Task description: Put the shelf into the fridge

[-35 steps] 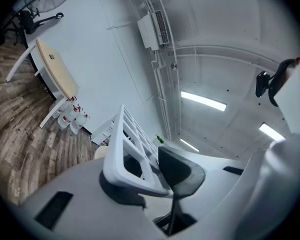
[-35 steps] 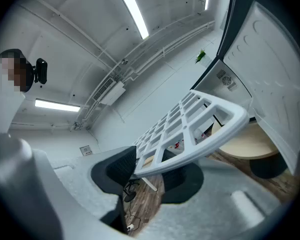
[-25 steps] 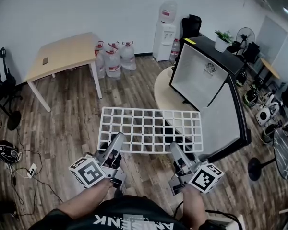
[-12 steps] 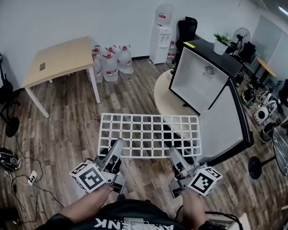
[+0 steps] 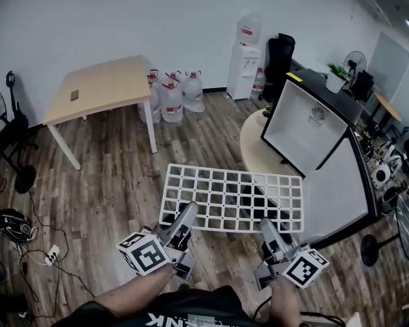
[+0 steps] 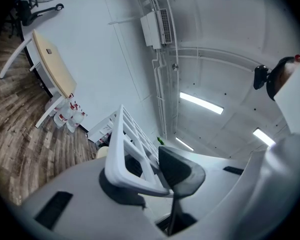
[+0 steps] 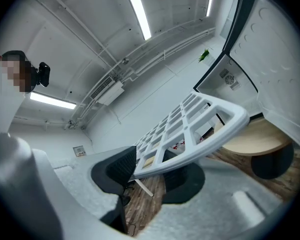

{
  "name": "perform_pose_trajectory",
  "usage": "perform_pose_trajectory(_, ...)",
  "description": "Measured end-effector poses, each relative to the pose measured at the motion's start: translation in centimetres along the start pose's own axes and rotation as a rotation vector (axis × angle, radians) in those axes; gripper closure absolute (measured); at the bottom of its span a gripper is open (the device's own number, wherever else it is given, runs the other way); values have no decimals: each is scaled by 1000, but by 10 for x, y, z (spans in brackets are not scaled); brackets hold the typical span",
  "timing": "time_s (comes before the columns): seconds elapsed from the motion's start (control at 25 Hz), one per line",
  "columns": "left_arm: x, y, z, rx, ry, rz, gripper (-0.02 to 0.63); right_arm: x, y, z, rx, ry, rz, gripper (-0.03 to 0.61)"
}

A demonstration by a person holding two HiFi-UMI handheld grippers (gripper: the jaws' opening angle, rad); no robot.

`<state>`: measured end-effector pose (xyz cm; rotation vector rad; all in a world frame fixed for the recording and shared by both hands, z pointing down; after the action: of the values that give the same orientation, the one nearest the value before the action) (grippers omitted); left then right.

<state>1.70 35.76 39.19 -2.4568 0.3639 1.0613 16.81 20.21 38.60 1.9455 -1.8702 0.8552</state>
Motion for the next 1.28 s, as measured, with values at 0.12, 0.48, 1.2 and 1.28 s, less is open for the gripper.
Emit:
perform_pose_trajectory(0.12,-11,2,9,0,-12,-6,517,-1,13,-6,-5,-4,0,436)
perform_pose_trajectory(0.48,-44,29,17,-16,1,-7,517,21,49,-14,5,-2,4,436)
perform_pose_trajectory(1.2,-113,232,-26,-105,23,-7,517,185,152,57,58,35,-44,436)
perform_pose_trajectory(1.28,-113,257,-32,-120,21,-14,517,201,160,71,65,40,-57,436)
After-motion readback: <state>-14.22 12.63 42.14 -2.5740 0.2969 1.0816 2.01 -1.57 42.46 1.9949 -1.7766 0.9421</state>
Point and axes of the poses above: the fingertips, and each gripper's own axes: y forward along the fingers, x to its right, z out of its top, the point moved 2 cm from there along -y, backward along the fingers, and after that the axes turned 10 degrees about x, right-handed, at the moved point
